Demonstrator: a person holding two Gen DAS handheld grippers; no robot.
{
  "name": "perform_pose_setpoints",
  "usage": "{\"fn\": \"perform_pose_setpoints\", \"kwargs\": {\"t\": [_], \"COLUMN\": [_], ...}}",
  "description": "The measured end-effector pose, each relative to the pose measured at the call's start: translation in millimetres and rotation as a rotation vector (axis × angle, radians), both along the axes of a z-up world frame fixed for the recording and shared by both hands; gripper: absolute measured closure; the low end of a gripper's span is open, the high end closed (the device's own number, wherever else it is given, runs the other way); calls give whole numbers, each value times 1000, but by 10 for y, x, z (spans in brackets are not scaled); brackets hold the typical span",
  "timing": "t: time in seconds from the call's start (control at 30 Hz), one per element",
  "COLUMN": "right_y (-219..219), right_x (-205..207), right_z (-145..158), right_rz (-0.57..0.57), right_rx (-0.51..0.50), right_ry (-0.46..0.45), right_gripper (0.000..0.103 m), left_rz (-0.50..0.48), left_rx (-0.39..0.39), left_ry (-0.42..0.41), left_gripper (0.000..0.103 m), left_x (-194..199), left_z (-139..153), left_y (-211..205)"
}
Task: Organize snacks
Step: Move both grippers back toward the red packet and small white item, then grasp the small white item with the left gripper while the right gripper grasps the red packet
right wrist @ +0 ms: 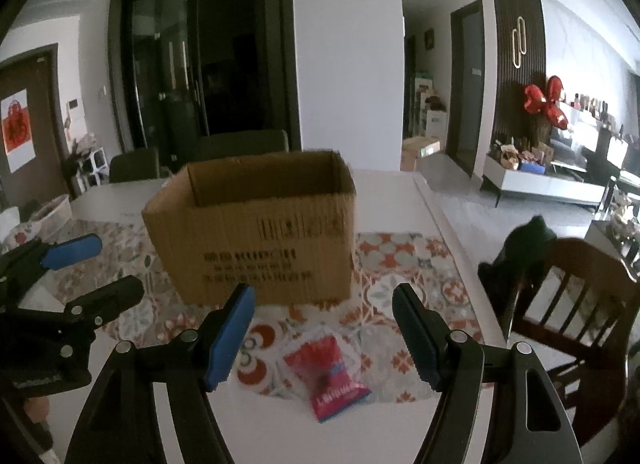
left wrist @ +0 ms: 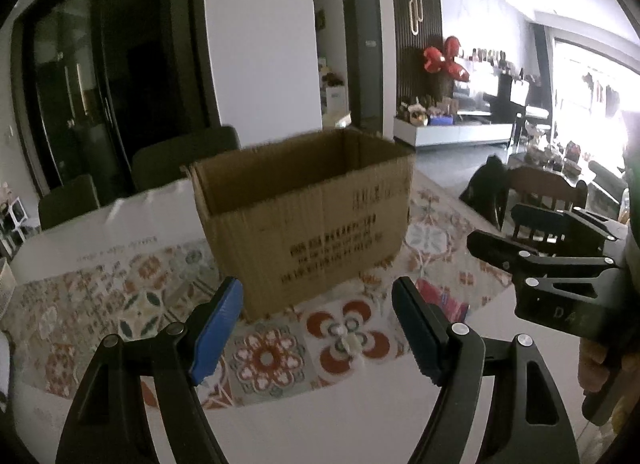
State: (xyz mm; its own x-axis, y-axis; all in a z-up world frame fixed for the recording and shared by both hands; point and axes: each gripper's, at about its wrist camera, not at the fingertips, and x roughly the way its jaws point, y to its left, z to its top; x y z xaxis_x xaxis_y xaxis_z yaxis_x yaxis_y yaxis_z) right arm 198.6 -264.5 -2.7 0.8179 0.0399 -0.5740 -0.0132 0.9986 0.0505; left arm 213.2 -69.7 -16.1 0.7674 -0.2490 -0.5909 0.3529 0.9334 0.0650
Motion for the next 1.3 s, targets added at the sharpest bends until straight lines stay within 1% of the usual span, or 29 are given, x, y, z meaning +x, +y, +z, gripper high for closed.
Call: {"fn": "perform_pose_setpoints", "kwargs": {"t": [0.3,0.6,0.83,0.9,0.97,1.1,1.17,1.3], "right_y": [-18,-43,-49,-45,-38,-50,-56,-88], "right_x": [-28,55,180,205,242,306,335,380], "right_z": [-376,-685,-906,-945,-985,-1047,-1065,-1107], "right_rz": [10,16,34,34,35,39,37,39], "right_rx": [-1,0,30,30,28,33,38,61], "right_ry": [110,196,263,272,281,295,301,312], "right_gripper": [31,31,31,31,31,32,32,32], "left_rz": [-20,-33,-39,-37,-32,-28,-29,-32], "left_rx": [4,1,-13,-12,-14,-28,-28,-17], "left_ry": [89,181,232,239,251,281,291,299], "left_gripper": [27,29,37,37,42,44,49,50], "left_x": [12,140,299,336,381,468,501,541], "left_z": [-381,-727,-933,-970,-1014,-1091,-1123,-1180], "left_y": [-60,-123,-155,-154,-161,-188,-217,-286]}}
